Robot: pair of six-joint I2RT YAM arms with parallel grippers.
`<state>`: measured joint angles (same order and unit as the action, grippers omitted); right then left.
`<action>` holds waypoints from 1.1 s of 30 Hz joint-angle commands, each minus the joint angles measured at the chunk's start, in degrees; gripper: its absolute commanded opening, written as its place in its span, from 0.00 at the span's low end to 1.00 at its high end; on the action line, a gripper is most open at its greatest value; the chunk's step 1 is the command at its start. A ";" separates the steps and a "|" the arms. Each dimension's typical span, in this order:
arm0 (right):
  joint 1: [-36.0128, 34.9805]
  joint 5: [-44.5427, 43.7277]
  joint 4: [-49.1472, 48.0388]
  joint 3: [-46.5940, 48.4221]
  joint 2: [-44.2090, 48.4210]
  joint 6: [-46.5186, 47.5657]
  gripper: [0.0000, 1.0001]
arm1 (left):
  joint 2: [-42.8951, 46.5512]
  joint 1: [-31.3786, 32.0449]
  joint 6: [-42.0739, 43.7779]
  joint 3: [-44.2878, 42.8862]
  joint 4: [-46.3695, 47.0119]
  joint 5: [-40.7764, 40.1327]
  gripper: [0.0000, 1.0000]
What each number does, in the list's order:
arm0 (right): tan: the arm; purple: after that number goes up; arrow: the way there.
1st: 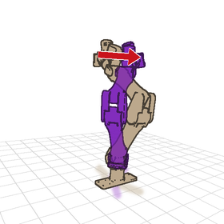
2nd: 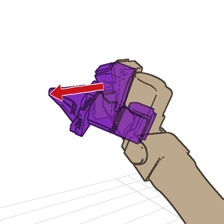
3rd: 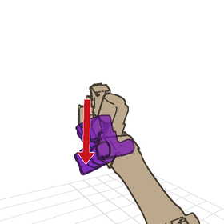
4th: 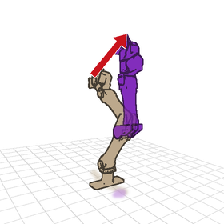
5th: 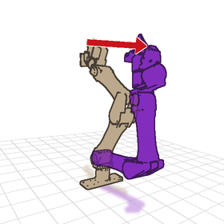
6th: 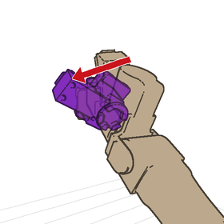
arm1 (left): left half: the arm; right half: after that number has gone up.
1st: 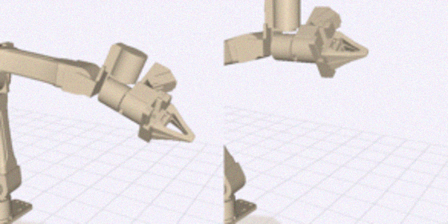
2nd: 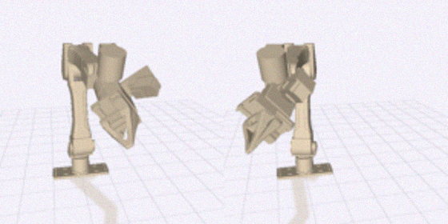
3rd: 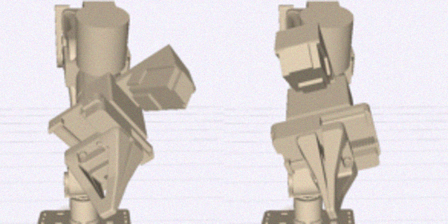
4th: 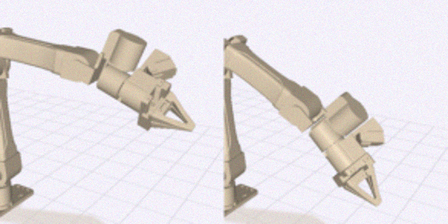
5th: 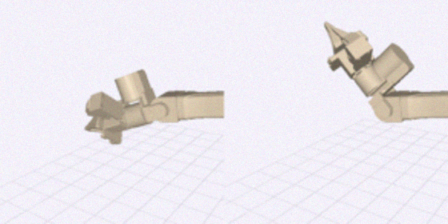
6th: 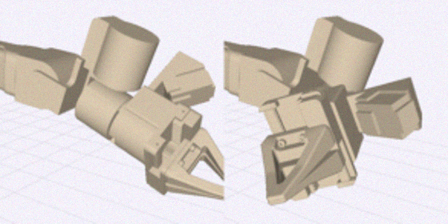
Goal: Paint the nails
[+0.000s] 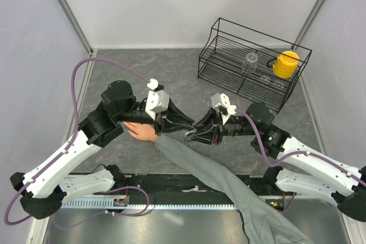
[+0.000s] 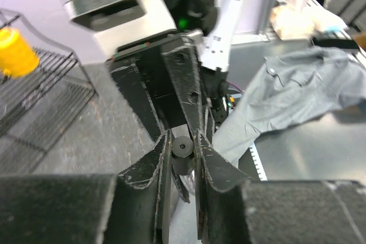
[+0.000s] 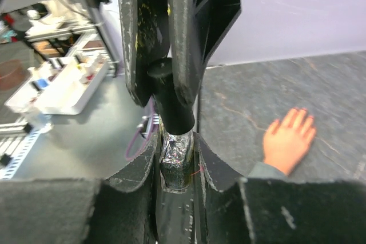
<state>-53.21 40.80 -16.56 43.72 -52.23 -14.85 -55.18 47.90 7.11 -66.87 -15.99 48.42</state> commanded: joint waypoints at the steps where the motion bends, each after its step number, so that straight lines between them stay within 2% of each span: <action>1: -0.23 -1.68 -4.91 7.77 2.04 4.12 0.00 | -5.20 -0.09 -9.57 -1.06 -5.10 -14.31 0.06; 6: -0.05 -5.27 -0.15 9.18 2.56 7.55 0.00 | -5.55 -0.09 -12.56 -3.09 -5.46 -14.76 0.11; 9: -0.14 -11.32 -0.23 8.75 4.14 7.82 0.00 | -4.59 -0.09 -13.88 -2.74 -4.50 -17.37 0.06; 10: -0.14 -12.57 -2.23 7.96 4.59 6.95 0.00 | -4.33 -0.09 -14.40 -2.48 -4.14 -18.53 0.02; 16: -0.14 -10.39 -15.94 4.97 4.15 -1.14 0.00 | -2.04 -0.09 -17.83 2.97 5.60 -18.80 0.02; 19: -0.14 -11.87 -17.46 5.05 4.15 -2.37 0.00 | -2.39 -0.09 -21.69 2.71 6.23 -24.06 0.02; 22: -0.05 -19.59 -13.27 6.72 4.33 -2.72 0.00 | -1.61 0.00 -24.42 3.32 7.81 -26.88 0.02; 23: -0.14 -24.66 -11.32 7.51 3.72 -2.73 0.00 | -1.16 0.00 -24.78 3.85 9.90 -27.15 0.02; 26: -0.14 -26.99 -8.05 10.59 1.79 -4.21 0.00 | -1.33 0.00 -24.34 5.70 11.68 -27.15 0.02; 29: -0.14 -26.56 -6.31 13.13 -0.41 -5.19 0.00 | -4.75 -0.09 -23.99 2.90 8.71 -25.23 0.02; 33: -0.14 -29.44 6.06 20.50 -2.18 -0.63 0.00 | -8.36 -0.09 -21.89 -3.87 -1.29 -24.61 0.02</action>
<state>-53.01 15.75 -8.82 53.58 -54.78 -17.78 -59.24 47.46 -15.97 -67.88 -1.87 22.81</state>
